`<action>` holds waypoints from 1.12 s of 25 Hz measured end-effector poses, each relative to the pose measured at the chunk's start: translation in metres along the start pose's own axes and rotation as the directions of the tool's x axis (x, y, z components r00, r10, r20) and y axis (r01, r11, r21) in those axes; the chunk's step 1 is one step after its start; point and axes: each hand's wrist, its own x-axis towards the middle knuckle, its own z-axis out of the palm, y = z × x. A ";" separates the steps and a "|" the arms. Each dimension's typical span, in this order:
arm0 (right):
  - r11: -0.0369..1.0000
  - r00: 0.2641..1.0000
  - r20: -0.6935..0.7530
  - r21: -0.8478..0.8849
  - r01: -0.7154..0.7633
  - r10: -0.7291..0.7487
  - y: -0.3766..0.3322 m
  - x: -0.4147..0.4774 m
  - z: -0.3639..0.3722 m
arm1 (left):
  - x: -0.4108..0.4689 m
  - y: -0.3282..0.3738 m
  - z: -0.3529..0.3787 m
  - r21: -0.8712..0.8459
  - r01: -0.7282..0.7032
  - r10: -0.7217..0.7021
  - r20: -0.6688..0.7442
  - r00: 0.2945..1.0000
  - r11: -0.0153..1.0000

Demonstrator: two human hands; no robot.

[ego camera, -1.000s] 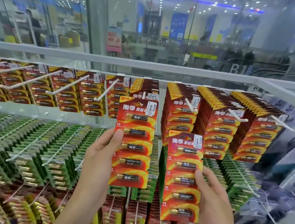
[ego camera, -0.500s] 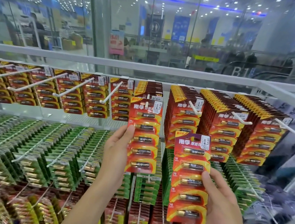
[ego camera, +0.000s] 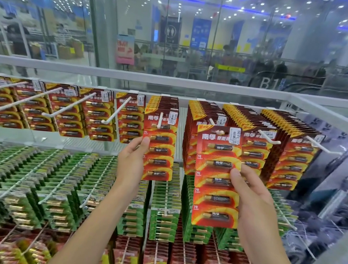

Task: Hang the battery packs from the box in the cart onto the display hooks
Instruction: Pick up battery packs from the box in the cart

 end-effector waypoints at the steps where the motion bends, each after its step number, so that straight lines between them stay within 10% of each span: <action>1: 1.000 1.000 0.000 0.014 -0.005 0.005 0.001 0.001 0.000 | -0.001 0.000 0.000 -0.004 -0.005 0.005 -0.001 1.000 1.000; 21: 0.965 0.988 -0.121 -0.255 0.058 -0.092 0.061 0.062 -0.011 | -0.024 -0.035 -0.014 0.211 -0.188 0.235 -0.222 0.946 0.959; 28: 0.950 0.961 -0.263 -0.269 -0.158 0.085 0.096 -0.015 -0.107 | -0.124 -0.106 0.029 0.185 0.017 -0.029 0.064 0.998 0.983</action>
